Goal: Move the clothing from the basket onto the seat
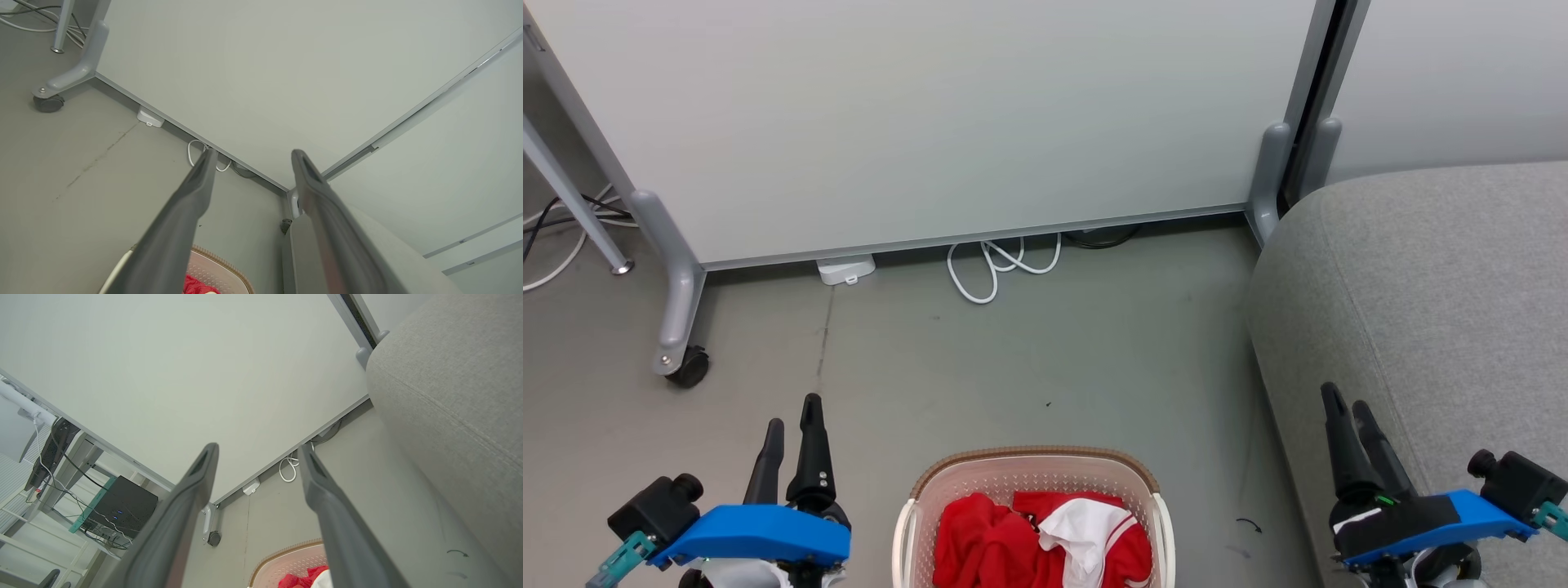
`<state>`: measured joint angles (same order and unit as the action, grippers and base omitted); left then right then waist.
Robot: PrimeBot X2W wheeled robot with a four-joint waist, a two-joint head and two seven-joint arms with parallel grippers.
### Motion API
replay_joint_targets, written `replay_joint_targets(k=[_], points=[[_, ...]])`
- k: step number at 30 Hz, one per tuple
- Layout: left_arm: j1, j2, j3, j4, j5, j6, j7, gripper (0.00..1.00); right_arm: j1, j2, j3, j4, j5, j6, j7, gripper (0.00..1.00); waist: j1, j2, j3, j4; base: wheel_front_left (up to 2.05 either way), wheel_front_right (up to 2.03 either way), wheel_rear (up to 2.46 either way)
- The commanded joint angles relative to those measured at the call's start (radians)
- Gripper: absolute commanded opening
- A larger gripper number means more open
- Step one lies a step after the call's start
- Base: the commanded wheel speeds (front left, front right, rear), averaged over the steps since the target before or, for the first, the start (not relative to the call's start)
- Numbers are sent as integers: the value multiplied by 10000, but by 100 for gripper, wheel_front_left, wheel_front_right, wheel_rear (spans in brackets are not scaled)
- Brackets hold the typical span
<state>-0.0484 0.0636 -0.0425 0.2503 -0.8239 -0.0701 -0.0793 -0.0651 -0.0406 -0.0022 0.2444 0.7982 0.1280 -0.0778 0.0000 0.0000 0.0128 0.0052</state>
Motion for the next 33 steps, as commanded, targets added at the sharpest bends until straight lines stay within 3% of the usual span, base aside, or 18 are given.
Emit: replay_joint_targets(k=[1, 33], points=[[-277, 107, -42, -141, 283, 29, -82, 100, -254, -68, 31, -157, -282, 24, -92, 100, 0, 0, 2, 3, 0, 0, 0], [-179, 165, -587, 216, 3635, 58, -972, 100, -161, -99, 191, -151, -3987, 28, -606, 100, 0, 0, -68, 55, 0, 0, 0]])
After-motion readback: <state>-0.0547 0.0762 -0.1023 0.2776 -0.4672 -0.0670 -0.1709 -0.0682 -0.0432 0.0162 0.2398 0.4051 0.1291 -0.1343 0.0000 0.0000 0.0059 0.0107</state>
